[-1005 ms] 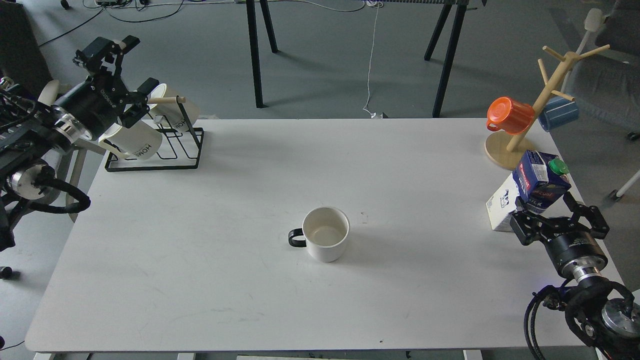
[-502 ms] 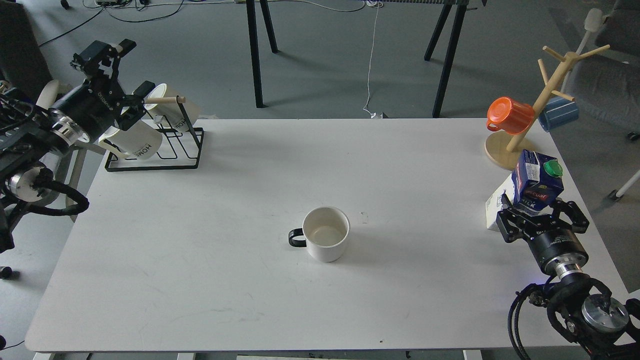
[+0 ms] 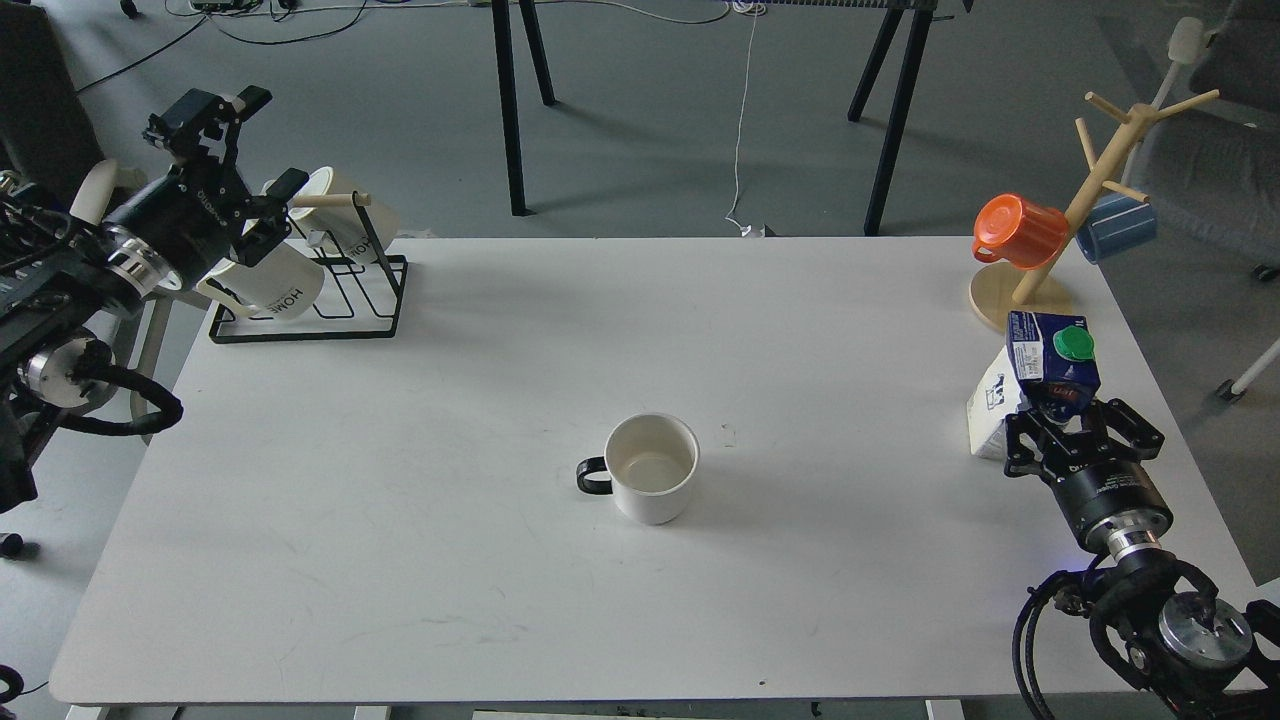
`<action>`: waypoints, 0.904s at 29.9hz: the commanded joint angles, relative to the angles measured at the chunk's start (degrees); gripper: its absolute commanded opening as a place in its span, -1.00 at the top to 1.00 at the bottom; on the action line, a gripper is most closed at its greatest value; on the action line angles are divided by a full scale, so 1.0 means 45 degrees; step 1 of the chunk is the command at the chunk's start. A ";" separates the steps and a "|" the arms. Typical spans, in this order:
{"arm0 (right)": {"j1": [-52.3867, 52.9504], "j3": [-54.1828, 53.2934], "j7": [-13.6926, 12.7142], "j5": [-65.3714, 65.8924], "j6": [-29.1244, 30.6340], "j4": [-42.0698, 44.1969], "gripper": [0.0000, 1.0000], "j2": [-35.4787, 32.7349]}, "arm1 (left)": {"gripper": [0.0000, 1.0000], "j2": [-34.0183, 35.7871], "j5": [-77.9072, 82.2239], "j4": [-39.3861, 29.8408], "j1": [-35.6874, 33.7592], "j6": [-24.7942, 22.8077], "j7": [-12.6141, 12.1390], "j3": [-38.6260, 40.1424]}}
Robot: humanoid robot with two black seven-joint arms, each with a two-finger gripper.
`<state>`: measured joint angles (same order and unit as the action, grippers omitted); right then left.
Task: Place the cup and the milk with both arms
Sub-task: 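Carry the milk carton toward the white mug and lower it beside it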
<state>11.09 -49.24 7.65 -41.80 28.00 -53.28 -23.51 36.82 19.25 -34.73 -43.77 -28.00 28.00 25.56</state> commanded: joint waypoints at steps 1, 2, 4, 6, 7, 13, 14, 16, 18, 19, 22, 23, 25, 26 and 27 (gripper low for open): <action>0.0016 0.0025 -0.0040 0.0148 0.0000 -0.0463 0.32 0.0029 | -0.88 -0.0038 0.0001 0.0042 0.0000 0.0000 0.0000 -0.0017; 0.0055 0.0044 -0.0040 0.0226 0.0000 -0.0619 0.32 0.0029 | -0.88 -0.0038 0.0001 0.0042 0.0000 0.0000 0.0000 -0.0017; 0.0094 0.0044 -0.0040 0.0538 0.0000 -0.0989 0.32 0.0068 | -0.88 -0.0038 0.0001 0.0042 0.0000 0.0000 0.0000 -0.0036; 0.0114 0.0044 -0.0059 0.0869 0.0000 -0.1361 0.32 0.0321 | -0.88 -0.0038 0.0020 0.0061 0.0000 0.0000 0.0000 -0.0056; 0.0133 0.0044 -0.0059 0.1045 0.0000 -0.1517 0.32 0.0477 | -0.88 -0.0038 0.0020 0.0062 0.0000 0.0000 0.0000 -0.0056; 0.0309 0.0589 -0.0079 0.2081 0.0000 -0.1675 0.32 0.1531 | -0.88 -0.0038 0.0020 0.0296 0.0117 0.0000 0.0000 -0.0076; 0.0309 0.0746 -0.0060 0.2082 0.0000 -0.1694 0.32 0.1630 | -0.88 -0.0038 0.0020 0.0315 0.0137 0.0000 0.0000 -0.0095; 0.0309 0.1020 -0.0059 0.2101 0.0000 -0.1869 0.32 0.1825 | -0.88 -0.0018 0.0020 0.0316 0.0176 0.0000 0.0000 -0.0095; 0.0290 0.1235 -0.0059 0.2121 0.0000 -0.2123 0.32 0.2021 | -0.88 0.0001 0.0039 0.0316 0.0195 0.0000 0.0000 -0.0095; 0.0270 0.1391 -0.0059 0.2141 0.0000 -0.2240 0.32 0.2099 | -0.88 0.0021 0.0040 0.0316 0.0195 0.0000 0.0000 -0.0076; 0.0251 0.1743 -0.0040 0.2180 0.0000 -0.2572 0.32 0.2197 | -0.88 0.0021 0.0040 0.0316 0.0235 0.0000 0.0000 -0.0076; 0.0212 0.1782 -0.0020 0.2218 0.0000 -0.2670 0.32 0.2197 | -0.88 0.0001 0.0040 0.0316 0.0235 0.0000 0.0000 -0.0076; 0.0114 0.1841 -0.0020 0.2335 0.0000 -0.2846 0.32 0.2197 | -0.88 -0.0018 0.0040 0.0316 0.0235 0.0000 0.0000 -0.0076; 0.0094 0.1861 -0.0020 0.2471 0.0000 -0.2905 0.32 0.2197 | -0.88 -0.0018 0.0020 0.0316 0.0235 0.0000 0.0000 -0.0095; 0.0056 0.1842 -0.0020 0.2627 0.0000 -0.2925 0.32 0.2197 | -0.88 -0.0018 0.0039 0.0316 0.0235 0.0000 0.0000 -0.0095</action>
<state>11.77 -41.12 7.55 -31.40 28.00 -65.72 -13.64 36.86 19.42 -33.31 -42.73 -28.00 28.00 25.20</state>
